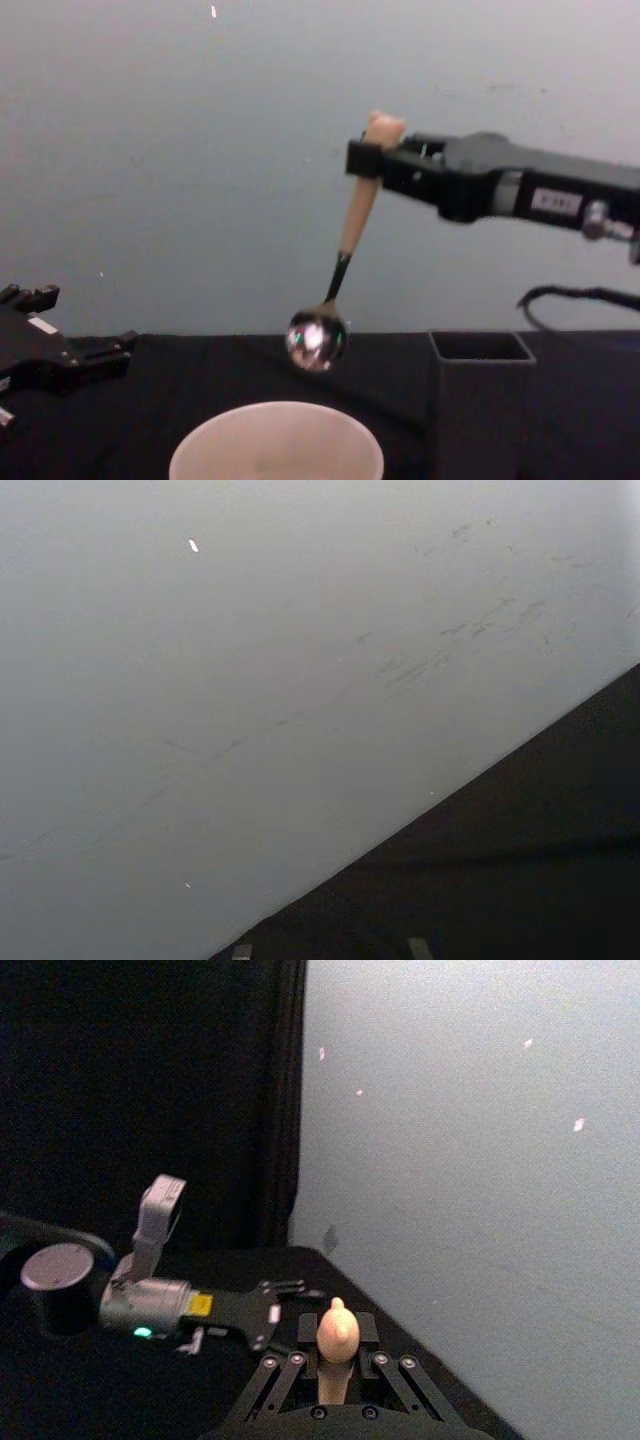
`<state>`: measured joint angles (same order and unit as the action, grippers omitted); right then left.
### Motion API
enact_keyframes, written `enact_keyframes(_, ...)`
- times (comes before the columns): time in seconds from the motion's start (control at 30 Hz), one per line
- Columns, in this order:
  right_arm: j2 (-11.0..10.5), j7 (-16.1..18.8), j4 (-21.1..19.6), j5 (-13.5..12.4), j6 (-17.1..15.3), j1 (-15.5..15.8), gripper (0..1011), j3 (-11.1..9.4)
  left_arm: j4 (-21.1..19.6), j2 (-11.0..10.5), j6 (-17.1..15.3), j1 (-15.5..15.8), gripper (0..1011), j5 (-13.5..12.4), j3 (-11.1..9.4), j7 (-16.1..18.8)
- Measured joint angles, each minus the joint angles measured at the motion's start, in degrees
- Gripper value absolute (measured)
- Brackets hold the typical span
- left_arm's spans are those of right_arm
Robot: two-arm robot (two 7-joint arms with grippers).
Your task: Pick up the stirring spoon with one hand, stir inside the cup, then place it back in its original position.
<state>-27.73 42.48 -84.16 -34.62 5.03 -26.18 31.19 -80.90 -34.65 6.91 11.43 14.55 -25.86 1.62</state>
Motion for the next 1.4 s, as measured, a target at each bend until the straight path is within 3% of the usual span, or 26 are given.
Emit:
enact_keyframes(0.33, 1.28, 0.83, 2.71, 3.40, 1.94, 0.30, 212, 3.62, 0.00, 0.00, 0.00, 0.00, 1001, 0.00, 0.00, 0.00)
enact_keyframes(0.5, 2.69, 0.67, 5.51, 6.64, 3.82, -0.25, 212, 5.17, 0.00, 0.00, 0.00, 0.00, 1001, 0.00, 0.00, 0.00)
enact_keyframes(0.97, 6.16, -0.90, 11.41, 12.22, 5.97, -1.60, 212, 6.48, 0.00, 0.00, 0.00, 0.00, 1001, 0.00, 0.00, 0.00)
enact_keyframes(1.4, 6.98, -0.71, 12.40, 14.02, 6.58, -1.84, 212, 6.25, 0.00, 0.00, 0.00, 0.00, 1001, 0.00, 0.00, 0.00)
